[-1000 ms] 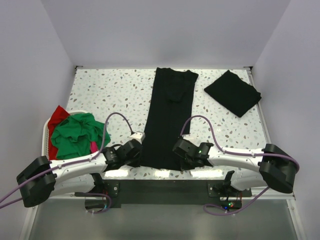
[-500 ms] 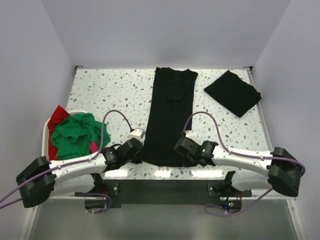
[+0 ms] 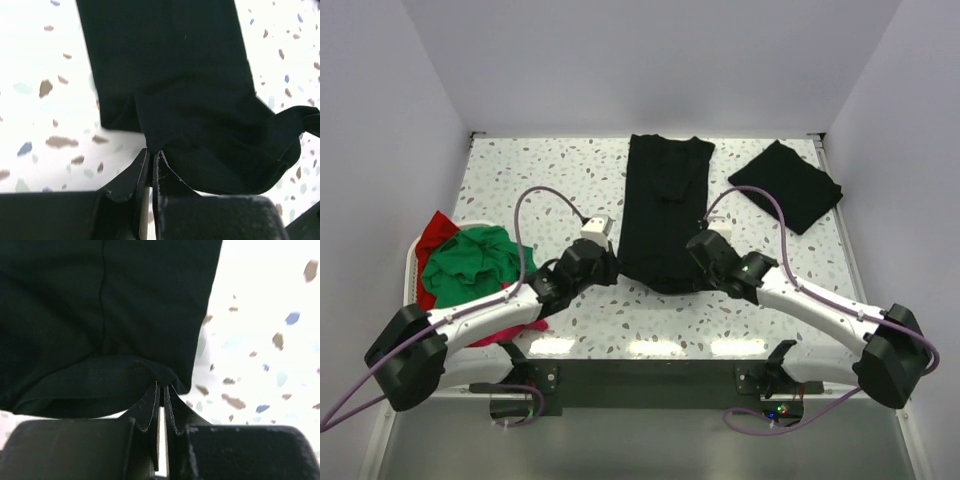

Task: Fold and stack the t-shirts
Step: Fold the tshirt

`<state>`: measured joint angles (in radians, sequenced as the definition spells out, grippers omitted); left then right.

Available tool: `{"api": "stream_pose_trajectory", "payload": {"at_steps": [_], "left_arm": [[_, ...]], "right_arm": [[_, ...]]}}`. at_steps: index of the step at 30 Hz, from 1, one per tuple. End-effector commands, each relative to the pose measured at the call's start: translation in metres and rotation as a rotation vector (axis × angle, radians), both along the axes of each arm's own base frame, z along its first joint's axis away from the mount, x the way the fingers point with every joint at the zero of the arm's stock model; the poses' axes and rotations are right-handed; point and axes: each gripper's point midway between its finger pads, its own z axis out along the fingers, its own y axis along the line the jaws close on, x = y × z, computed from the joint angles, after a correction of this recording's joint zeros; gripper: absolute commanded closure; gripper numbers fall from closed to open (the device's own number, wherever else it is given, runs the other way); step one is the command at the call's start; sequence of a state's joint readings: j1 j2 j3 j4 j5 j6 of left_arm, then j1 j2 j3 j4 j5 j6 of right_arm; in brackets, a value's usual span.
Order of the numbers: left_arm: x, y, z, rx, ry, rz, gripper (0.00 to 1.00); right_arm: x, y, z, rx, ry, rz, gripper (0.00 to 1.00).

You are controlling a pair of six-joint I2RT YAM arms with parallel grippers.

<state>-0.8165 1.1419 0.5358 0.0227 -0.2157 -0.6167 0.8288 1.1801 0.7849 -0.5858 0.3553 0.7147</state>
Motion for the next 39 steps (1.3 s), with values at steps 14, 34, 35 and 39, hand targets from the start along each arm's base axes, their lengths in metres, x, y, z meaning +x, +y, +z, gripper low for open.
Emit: {"api": "stream_pose_trajectory", "payload": {"at_steps": [14, 34, 35, 39], "left_arm": [[0.135, -0.037, 0.054, -0.115, -0.144, 0.006, 1.0], [0.234, -0.026, 0.015, -0.1, -0.087, 0.076, 1.0], [0.237, -0.025, 0.011, -0.092, -0.083, 0.078, 1.0], [0.247, -0.024, 0.009, -0.081, -0.082, 0.082, 1.0]], "right_arm": [[0.153, -0.016, 0.045, -0.044, -0.179, -0.093, 1.0], [0.239, -0.026, 0.011, -0.1, -0.126, -0.138, 1.0], [0.24, -0.026, 0.01, -0.103, -0.122, -0.138, 1.0], [0.246, -0.03, 0.011, -0.106, -0.126, -0.152, 1.0]]}}
